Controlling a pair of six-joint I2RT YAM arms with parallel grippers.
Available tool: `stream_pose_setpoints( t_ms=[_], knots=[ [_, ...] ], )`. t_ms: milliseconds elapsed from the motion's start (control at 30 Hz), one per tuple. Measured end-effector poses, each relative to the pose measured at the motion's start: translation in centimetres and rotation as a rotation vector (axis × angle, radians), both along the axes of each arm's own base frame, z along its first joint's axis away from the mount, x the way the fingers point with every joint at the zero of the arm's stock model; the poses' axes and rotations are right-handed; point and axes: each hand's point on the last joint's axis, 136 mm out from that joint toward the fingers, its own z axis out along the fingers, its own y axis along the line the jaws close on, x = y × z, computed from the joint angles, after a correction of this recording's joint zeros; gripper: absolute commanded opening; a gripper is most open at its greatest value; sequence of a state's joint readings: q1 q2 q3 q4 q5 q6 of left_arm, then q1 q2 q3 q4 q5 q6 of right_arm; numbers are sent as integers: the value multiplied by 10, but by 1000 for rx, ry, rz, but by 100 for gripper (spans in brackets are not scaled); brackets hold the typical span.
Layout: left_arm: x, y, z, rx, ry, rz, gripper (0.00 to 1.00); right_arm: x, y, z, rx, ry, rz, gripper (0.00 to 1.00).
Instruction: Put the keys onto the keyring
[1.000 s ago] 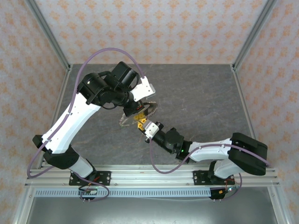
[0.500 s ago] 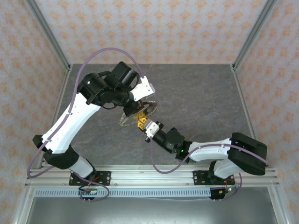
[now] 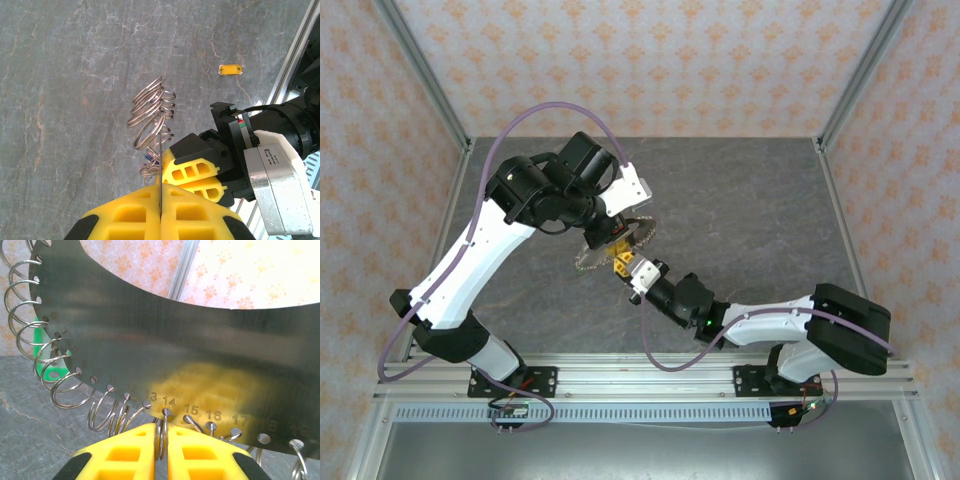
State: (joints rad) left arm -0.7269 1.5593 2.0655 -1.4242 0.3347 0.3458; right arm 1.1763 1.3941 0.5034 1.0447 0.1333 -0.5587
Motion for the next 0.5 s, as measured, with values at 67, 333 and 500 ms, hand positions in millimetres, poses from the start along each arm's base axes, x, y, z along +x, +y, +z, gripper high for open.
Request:
stream_pose_setpoints(
  t_ms=[67, 333, 500],
  knots=[
    [0, 0, 0, 1, -1, 1, 0, 1, 0, 0, -1, 0, -1, 12],
    [0, 0, 0, 2, -2, 2, 0, 2, 2, 0, -3, 1, -4, 11],
    [1, 1, 0, 3, -3, 3, 0, 4, 4, 0, -10, 1, -11, 9]
  ],
)
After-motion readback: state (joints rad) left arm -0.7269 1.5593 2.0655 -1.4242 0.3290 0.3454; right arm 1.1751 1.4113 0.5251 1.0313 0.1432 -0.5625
